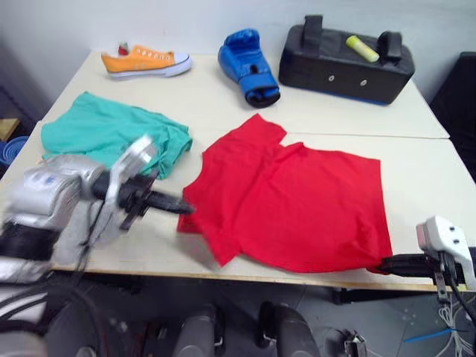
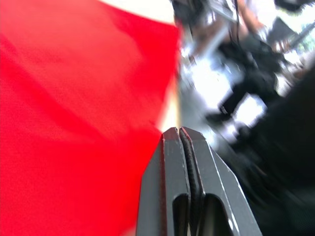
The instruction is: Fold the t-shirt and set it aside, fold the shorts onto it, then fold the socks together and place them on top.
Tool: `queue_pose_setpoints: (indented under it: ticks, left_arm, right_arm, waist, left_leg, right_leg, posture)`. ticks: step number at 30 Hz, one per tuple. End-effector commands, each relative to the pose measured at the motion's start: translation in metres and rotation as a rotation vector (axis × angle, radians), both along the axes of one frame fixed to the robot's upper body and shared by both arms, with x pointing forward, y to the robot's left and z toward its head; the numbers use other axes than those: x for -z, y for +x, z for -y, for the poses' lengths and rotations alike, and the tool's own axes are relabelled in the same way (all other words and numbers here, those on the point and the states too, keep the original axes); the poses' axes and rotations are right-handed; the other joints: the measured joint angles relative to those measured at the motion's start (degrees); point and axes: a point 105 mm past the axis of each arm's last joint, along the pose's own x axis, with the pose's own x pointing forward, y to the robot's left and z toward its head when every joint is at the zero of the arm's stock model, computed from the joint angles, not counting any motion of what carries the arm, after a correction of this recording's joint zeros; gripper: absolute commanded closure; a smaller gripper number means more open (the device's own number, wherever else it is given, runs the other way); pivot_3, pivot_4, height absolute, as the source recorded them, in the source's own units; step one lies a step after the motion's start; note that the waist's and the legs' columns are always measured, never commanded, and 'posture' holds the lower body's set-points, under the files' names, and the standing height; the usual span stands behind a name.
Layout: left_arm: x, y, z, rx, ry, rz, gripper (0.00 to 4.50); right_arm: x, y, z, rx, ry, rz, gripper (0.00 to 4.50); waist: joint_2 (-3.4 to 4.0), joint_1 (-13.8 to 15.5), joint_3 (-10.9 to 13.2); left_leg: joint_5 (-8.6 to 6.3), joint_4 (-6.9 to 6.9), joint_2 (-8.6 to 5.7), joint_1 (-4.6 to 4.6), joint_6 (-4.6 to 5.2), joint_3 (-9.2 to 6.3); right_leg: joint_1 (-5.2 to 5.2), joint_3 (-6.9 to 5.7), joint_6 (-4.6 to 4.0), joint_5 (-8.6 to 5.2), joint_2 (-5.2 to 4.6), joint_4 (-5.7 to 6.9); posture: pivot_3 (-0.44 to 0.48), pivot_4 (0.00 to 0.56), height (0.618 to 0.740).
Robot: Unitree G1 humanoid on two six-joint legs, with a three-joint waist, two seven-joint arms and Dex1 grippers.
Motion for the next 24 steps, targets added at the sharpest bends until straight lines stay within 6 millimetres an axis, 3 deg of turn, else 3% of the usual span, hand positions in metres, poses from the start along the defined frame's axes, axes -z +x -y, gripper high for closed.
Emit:
queue_pose_setpoints:
  ticks: [1, 4, 9, 18, 24]
  left_arm:
    - [0.007, 0.029, -0.005, -0.081, 0.071, 0.093, 4.50]
    - [0.022, 0.046, -0.006, -0.098, 0.142, 0.130, 4.50]
    - [0.032, 0.066, -0.004, -0.171, 0.153, 0.196, 4.50]
    - [0.043, 0.094, -0.009, -0.378, 0.143, 0.178, 4.50]
    - [0.048, 0.093, -0.013, -0.400, 0.144, 0.113, 4.50]
  right_arm:
    - [-0.003, 0.008, 0.000, 0.080, 0.085, -0.105, 4.48]
    - [-0.004, 0.030, 0.009, 0.233, 0.132, -0.143, 4.48]
    - [0.004, 0.041, 0.021, 0.363, 0.136, -0.202, 4.48]
    - [0.019, 0.047, 0.028, 0.380, 0.045, -0.168, 4.48]
    - [0.008, 0.054, 0.022, 0.307, 0.002, 0.011, 4.48]
  waist:
    - [0.00, -0.4, 0.0]
    - [-0.01, -1.1, 0.0]
    - [-0.01, -0.8, 0.0]
    - [-0.02, -0.7, 0.0]
    - [-0.03, -0.8, 0.0]
  left_leg:
    - [-0.04, 0.00, 0.00, -0.01, 0.03, 0.02]
    - [-0.08, 0.01, 0.02, -0.01, 0.05, 0.25]
    - [-0.10, 0.01, 0.09, -0.04, 0.04, 0.28]
    - [-0.15, 0.08, 0.05, -0.06, 0.14, 0.28]
    - [-0.15, 0.07, 0.07, -0.08, 0.11, 0.31]
  right_leg:
    - [0.00, -0.01, 0.00, 0.00, 0.00, -0.02]
    - [-0.07, -0.02, 0.01, 0.01, -0.01, -0.07]
    - [-0.14, -0.04, -0.02, -0.02, 0.00, -0.07]
    - [-0.12, -0.03, 0.08, 0.05, -0.09, -0.05]
    - [-0.14, -0.04, 0.08, 0.04, 0.01, -0.03]
  posture:
    - [0.000, 0.150, 0.740]
    - [0.000, 0.150, 0.740]
    - [0.000, 0.150, 0.740]
    - [0.000, 0.150, 0.740]
    - [0.000, 0.150, 0.740]
